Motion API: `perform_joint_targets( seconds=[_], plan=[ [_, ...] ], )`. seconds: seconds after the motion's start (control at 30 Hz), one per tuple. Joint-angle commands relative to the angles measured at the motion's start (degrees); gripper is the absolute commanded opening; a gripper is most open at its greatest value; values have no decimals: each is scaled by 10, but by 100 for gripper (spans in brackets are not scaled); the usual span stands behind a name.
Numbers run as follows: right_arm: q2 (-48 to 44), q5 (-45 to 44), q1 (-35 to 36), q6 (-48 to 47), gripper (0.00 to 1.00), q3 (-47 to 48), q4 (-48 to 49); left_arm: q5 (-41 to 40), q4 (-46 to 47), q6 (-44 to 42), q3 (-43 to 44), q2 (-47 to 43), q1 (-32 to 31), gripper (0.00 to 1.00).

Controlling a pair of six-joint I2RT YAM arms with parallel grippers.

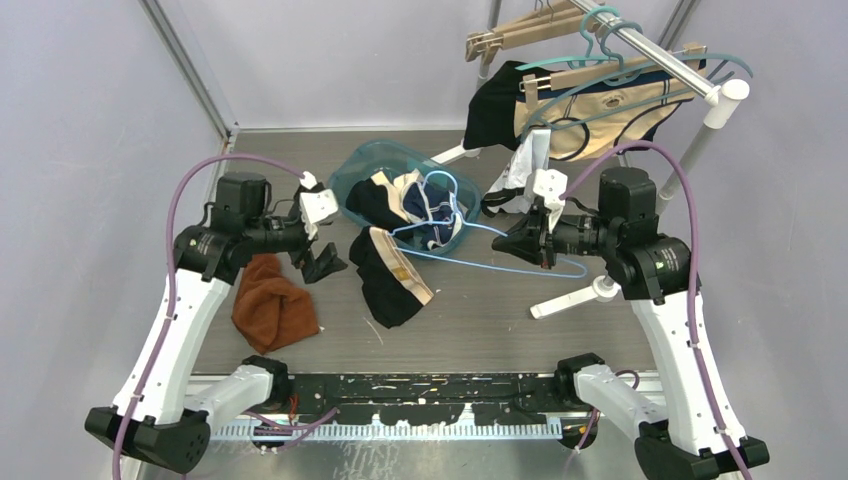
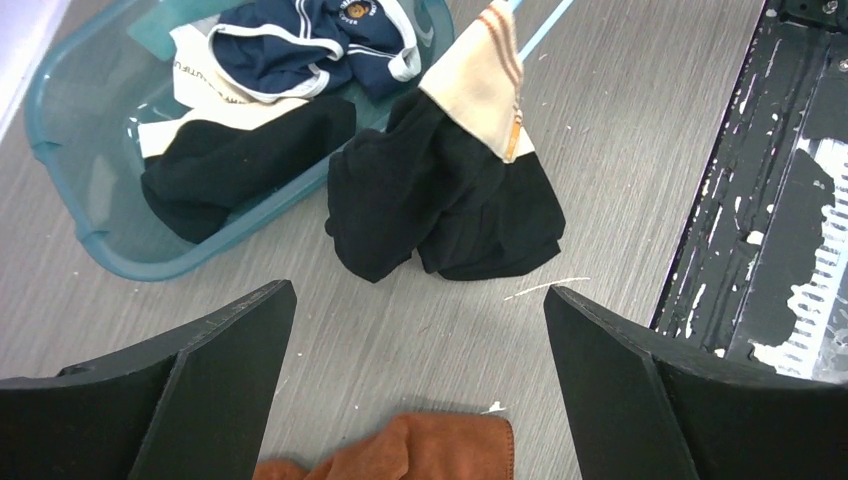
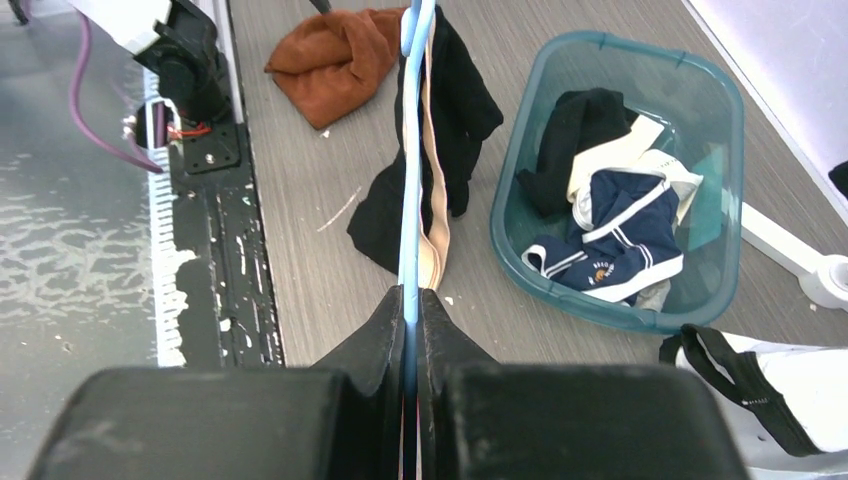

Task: Remove the underwear clipped to the hanger
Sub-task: Remove the underwear from the hanger.

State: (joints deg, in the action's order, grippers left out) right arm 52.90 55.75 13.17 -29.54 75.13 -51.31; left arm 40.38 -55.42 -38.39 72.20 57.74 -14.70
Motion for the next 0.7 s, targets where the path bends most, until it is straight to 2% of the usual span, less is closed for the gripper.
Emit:
perform_joint_targets(
  seconds=[0.0,0.17,0.23,0.43,0.67],
  plan=[
    [1,58,-10,38,1,39,22,27,75,9,-29,-6,7,98],
    [-1,75,-19,65,1,42,35,64,107,11,-51,14,11,100],
    [-3,79,-23,70,1,40,38,91,112,10,-56,24,11,98],
    [-3,98,-32,86,1,40,51,152,134,6,-70,55,11,88],
    [-3,105,-38,92,1,41,55,188,141,-16,-70,100,11,70]
  ],
)
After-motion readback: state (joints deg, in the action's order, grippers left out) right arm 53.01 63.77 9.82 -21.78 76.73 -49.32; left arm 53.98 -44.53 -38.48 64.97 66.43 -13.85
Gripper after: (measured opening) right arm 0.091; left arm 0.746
